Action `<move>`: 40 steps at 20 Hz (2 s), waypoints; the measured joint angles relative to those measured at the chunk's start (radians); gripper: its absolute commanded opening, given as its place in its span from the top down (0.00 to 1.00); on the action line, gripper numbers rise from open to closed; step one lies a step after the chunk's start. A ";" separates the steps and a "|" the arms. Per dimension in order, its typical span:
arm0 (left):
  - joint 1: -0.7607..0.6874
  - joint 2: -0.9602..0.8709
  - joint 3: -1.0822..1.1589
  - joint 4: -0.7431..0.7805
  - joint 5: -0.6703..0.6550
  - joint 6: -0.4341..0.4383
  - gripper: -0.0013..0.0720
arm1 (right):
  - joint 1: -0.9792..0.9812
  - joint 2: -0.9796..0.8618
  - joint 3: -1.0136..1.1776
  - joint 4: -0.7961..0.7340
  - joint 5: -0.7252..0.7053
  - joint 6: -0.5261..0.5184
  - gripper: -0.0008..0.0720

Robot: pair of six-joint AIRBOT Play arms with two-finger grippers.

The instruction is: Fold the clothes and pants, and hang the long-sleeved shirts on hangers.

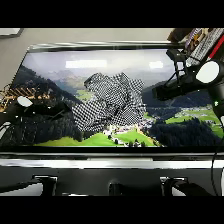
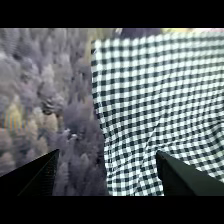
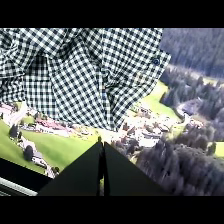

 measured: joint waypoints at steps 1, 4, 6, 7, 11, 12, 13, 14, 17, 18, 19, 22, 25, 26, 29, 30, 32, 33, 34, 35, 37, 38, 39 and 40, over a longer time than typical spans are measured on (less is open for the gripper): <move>-0.006 -0.024 -0.003 -0.031 0.006 0.016 0.07 | 0.000 0.000 0.000 0.000 0.000 0.000 0.94; -0.028 -0.078 -0.007 -0.105 0.029 0.054 0.07 | 0.000 0.000 0.000 0.000 -0.001 0.000 0.94; -0.045 -0.100 -0.008 -0.132 0.045 0.067 0.08 | 0.000 0.000 0.000 0.000 -0.002 0.000 0.94; -0.052 -0.109 -0.008 -0.145 0.055 0.071 0.21 | 0.000 0.000 0.000 0.000 -0.005 0.000 0.94; -0.071 -0.129 -0.009 -0.165 0.074 0.078 0.96 | 0.000 0.000 0.000 0.002 -0.007 0.001 0.94; -0.073 -0.133 -0.010 -0.168 0.076 0.077 0.96 | 0.000 0.000 0.000 0.005 -0.007 0.004 0.93; -0.075 -0.134 -0.010 -0.172 0.077 0.077 0.96 | 0.000 0.000 0.000 0.010 -0.005 0.016 0.93; -0.076 -0.135 -0.010 -0.174 0.080 0.077 0.96 | 0.000 0.000 0.000 0.016 0.000 0.031 0.93; -0.077 -0.137 -0.010 -0.179 0.080 0.074 0.96 | 0.000 0.000 0.000 0.024 -0.006 0.087 0.65; -0.077 -0.137 -0.010 -0.180 0.081 0.074 0.96 | 0.000 0.000 0.000 0.024 -0.007 0.109 0.13; -0.077 -0.138 -0.010 -0.180 0.082 0.074 0.96 | 0.000 0.001 -0.002 0.020 -0.004 0.125 0.06; -0.077 -0.137 -0.010 -0.182 0.084 0.074 0.96 | -0.021 0.001 -0.049 -0.078 -0.017 0.150 0.03; -0.077 -0.137 -0.010 -0.182 0.084 0.074 0.96 | -0.140 -0.010 -0.209 -0.010 -0.143 0.214 0.03; -0.077 -0.137 -0.010 -0.182 0.084 0.074 0.96 | -0.187 -0.025 -0.280 0.089 -0.186 0.208 0.03; -0.077 -0.137 -0.010 -0.182 0.085 0.074 0.96 | -0.261 -0.090 -0.447 0.362 -0.263 0.098 0.04; -0.077 -0.137 -0.010 -0.182 0.085 0.074 0.96 | -0.264 -0.117 -0.486 0.422 -0.282 0.062 0.04; -0.077 -0.137 -0.010 -0.182 0.085 0.074 0.96 | -0.242 -0.163 -0.531 0.510 -0.324 0.005 0.04; -0.077 -0.137 -0.010 -0.182 0.085 0.074 0.96 | -0.224 -0.182 -0.544 0.546 -0.350 -0.016 0.04; -0.077 -0.138 -0.010 -0.182 0.085 0.074 0.96 | -0.203 -0.200 -0.554 0.583 -0.381 -0.035 0.04; -0.077 -0.138 -0.010 -0.182 0.085 0.074 0.96 | -0.182 -0.217 -0.561 0.619 -0.405 -0.051 0.06; -0.077 -0.137 -0.010 -0.182 0.085 0.074 0.96 | -0.148 -0.245 -0.569 0.679 -0.438 -0.077 0.19; -0.077 -0.137 -0.010 -0.182 0.085 0.074 0.96 | -0.132 -0.257 -0.572 0.701 -0.449 -0.087 0.46; -0.077 -0.137 -0.010 -0.182 0.085 0.074 0.96 | -0.120 -0.267 -0.574 0.716 -0.459 -0.096 0.81; -0.077 -0.137 -0.010 -0.182 0.085 0.074 0.96 | -0.112 -0.274 -0.575 0.732 -0.469 -0.104 0.94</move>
